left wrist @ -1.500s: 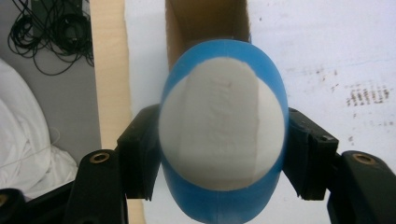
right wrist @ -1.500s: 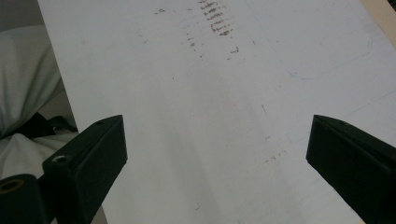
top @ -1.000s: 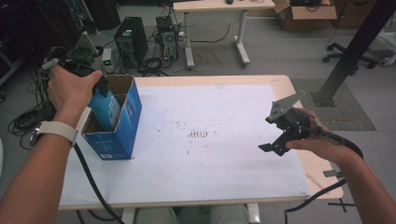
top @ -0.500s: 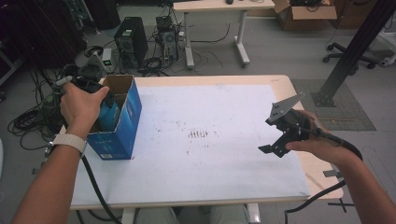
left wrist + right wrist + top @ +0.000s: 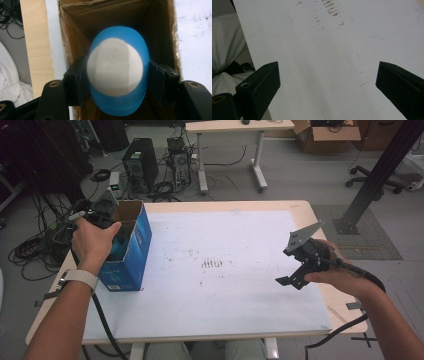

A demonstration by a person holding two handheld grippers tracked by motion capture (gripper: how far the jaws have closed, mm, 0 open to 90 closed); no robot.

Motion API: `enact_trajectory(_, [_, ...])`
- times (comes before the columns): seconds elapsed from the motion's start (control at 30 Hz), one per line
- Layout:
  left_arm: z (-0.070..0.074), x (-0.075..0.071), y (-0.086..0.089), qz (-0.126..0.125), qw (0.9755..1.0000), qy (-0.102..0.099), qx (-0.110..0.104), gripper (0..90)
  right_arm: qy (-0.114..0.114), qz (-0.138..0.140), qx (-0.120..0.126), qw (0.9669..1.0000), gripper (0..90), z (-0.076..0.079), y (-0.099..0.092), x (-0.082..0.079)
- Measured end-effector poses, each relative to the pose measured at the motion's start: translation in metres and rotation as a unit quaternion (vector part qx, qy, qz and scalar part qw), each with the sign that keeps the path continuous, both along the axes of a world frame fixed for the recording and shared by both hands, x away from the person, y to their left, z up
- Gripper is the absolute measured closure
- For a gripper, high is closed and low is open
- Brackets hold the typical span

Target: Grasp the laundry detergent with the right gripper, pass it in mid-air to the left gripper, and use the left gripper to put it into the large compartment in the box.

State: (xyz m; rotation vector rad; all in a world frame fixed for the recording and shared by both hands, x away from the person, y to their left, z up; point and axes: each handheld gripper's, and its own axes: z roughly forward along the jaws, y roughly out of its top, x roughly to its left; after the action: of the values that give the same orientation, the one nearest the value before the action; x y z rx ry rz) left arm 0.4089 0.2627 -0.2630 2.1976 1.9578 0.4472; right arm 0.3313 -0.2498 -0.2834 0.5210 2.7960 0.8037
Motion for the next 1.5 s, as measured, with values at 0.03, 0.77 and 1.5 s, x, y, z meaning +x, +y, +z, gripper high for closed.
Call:
enact_trajectory(0.03, [0.000, 0.000, 0.000, -0.001, 1.0000, 0.000, 0.000, 38.4, 0.000, 0.000, 0.000, 1.0000, 5.5, 0.000, 0.000, 0.000])
enact_trajectory(0.77, [-0.002, 0.005, 0.000, -0.006, 0.9997, 0.009, -0.021, 34.4, 0.012, 0.011, -0.005, 0.9999, 6.0, -0.007, 0.007, 0.000])
enact_trajectory(1.5, [0.014, -0.002, 0.005, -0.001, 0.9991, -0.006, -0.043, 20.4, 0.019, 0.015, -0.007, 0.9997, 6.4, -0.009, 0.007, -0.004])
